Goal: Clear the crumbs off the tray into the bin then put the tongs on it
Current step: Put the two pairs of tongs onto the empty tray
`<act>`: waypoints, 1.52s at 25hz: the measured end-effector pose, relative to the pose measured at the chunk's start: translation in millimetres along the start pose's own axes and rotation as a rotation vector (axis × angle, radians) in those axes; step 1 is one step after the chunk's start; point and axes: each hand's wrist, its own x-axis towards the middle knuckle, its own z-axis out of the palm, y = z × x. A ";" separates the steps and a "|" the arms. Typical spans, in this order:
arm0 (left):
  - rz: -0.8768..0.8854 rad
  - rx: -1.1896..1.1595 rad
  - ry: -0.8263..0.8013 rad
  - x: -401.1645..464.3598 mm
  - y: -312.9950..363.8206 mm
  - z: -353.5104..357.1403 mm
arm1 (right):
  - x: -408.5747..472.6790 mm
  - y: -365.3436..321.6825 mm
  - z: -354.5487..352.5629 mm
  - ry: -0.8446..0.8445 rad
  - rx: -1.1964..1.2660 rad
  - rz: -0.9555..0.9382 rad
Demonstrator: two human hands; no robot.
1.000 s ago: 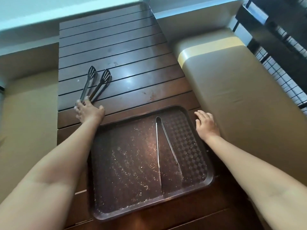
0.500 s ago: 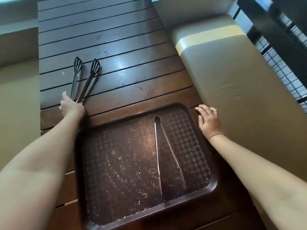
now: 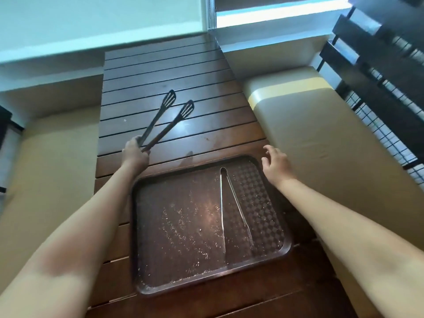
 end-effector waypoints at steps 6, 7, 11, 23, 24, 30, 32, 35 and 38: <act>0.396 0.203 -0.174 -74.1 38.0 -42.2 | -38.9 -99.8 -42.8 0.200 0.082 -0.427; 0.445 0.243 -0.201 -84.7 41.8 -50.0 | -44.8 -109.5 -46.3 0.181 0.030 -0.465; 0.582 0.356 -0.281 -119.7 51.2 -70.6 | -66.4 -122.5 -44.4 -0.043 -0.304 -0.431; 0.374 -0.084 -0.021 -174.4 41.2 -70.0 | -130.6 -118.2 -29.4 -0.204 -0.246 -0.311; 0.267 -0.167 -0.039 -185.4 44.0 -61.1 | -134.0 -120.6 -25.4 -0.198 -0.203 -0.280; 0.084 -0.225 -0.193 -231.6 36.2 -5.6 | -151.1 -138.7 -4.7 -0.214 0.054 -0.147; 0.039 -0.253 -0.137 -233.3 23.9 1.7 | -161.1 -136.0 2.0 -0.262 0.022 -0.184; -0.035 -0.192 -0.170 -233.3 4.6 7.7 | -171.6 -122.3 12.3 -0.325 -0.078 -0.184; -0.102 -0.117 -0.191 -230.7 -14.7 16.2 | -175.9 -105.4 23.9 -0.319 -0.165 -0.221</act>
